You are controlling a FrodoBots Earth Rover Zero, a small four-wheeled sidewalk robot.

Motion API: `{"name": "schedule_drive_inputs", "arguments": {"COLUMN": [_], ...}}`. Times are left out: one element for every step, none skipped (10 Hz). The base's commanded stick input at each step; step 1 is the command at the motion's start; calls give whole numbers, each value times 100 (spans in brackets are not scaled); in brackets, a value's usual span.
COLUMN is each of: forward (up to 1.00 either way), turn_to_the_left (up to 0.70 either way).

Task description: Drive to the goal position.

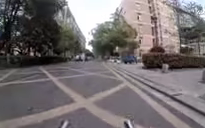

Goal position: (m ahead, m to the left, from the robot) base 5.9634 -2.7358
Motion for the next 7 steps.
{"name": "schedule_drive_inputs", "arguments": {"forward": [70,70,70,70,70,70,70], "turn_to_the_left": [-14,-13,-9,0,0,0,0]}}
